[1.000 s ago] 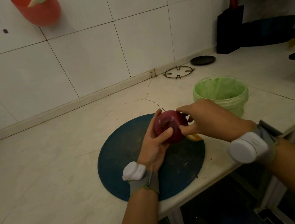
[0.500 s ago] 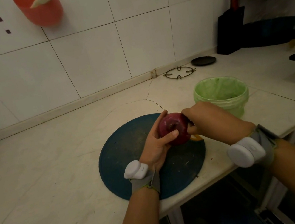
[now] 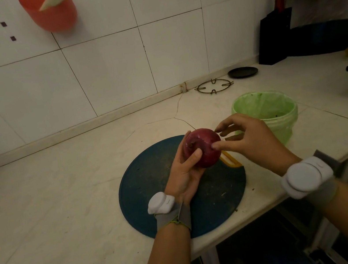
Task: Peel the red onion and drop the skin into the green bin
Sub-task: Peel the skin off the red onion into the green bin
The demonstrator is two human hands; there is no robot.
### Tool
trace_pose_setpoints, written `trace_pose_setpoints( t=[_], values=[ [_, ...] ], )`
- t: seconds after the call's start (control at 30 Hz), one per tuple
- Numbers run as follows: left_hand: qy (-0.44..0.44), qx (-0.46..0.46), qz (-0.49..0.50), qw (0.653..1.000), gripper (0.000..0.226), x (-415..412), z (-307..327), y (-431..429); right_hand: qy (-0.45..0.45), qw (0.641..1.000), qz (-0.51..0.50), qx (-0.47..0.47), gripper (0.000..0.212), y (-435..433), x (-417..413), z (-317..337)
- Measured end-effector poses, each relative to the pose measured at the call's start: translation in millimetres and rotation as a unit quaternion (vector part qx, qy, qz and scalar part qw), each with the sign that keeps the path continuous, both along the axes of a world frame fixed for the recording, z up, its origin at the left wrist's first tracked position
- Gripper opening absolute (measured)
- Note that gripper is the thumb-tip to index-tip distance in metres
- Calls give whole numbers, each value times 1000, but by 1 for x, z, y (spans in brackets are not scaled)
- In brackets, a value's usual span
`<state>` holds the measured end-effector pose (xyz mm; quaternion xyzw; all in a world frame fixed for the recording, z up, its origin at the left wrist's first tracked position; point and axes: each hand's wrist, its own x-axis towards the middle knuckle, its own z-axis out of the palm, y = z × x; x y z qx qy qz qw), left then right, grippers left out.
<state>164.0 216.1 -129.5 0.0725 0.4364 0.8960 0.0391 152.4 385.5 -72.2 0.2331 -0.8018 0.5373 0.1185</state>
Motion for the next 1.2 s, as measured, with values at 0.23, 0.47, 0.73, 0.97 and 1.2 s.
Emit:
trace_pose_setpoints(
  t=[0.23, 0.47, 0.73, 0.97, 1.2],
  values=[
    [-7, 10, 6, 1000, 96, 1, 1, 0, 98, 994, -50, 28, 10, -12, 0, -7],
    [-35, 36, 14, 999, 101, 5, 5, 3, 156, 982, -70, 85, 6, -22, 0, -13],
    [-75, 41, 33, 996, 109, 4, 5, 1, 99, 992, -77, -8, 10, -33, 7, -6],
    [-78, 159, 34, 984, 94, 5, 8, 1, 53, 990, -108, -74, 6, -28, -4, -9],
    [-117, 276, 17, 954, 60, 8, 12, 2, 59, 992, -101, 43, 22, -24, -7, -16]
  ],
)
